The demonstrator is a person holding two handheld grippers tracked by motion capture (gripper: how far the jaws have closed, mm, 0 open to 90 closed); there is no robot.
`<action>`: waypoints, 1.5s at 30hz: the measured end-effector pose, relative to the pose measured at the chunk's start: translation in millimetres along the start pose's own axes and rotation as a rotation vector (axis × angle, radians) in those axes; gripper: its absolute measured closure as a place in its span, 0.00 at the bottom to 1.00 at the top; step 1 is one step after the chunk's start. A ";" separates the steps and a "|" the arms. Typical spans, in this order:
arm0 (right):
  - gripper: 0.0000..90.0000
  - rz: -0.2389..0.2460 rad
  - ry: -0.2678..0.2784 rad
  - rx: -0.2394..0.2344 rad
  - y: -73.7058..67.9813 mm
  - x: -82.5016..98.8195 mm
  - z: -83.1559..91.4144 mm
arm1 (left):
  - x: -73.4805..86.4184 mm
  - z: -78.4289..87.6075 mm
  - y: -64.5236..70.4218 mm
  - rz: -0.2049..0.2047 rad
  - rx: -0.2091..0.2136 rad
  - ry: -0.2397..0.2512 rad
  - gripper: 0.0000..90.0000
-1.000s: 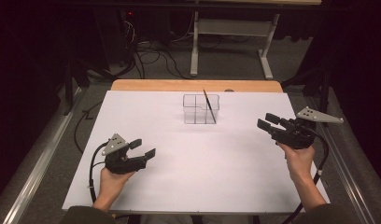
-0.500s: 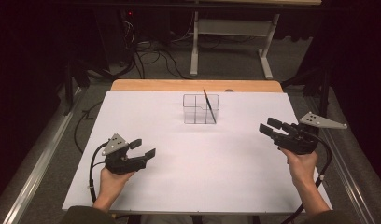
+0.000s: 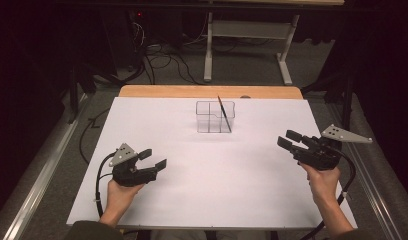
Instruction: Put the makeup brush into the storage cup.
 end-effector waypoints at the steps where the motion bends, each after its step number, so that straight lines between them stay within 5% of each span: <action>1: 0.56 -0.001 0.000 -0.001 -0.3 0.9 0.3 | 0.0 0.0 0.1 0.000 0.000 0.001 0.33; 45: 0.56 -0.035 -0.014 -0.018 -6.3 34.8 9.6 | 0.0 0.3 0.0 0.005 0.001 0.004 0.32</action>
Point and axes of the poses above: each handheld gripper's, and its own axes: z roughly backward along the jaws, x roughly out of its underside, y roughly to its right, the point moved 3 cm from there along -z, roughly forward along the jaws, and after that the axes turned 1 degree about x, right-handed, at the moved point
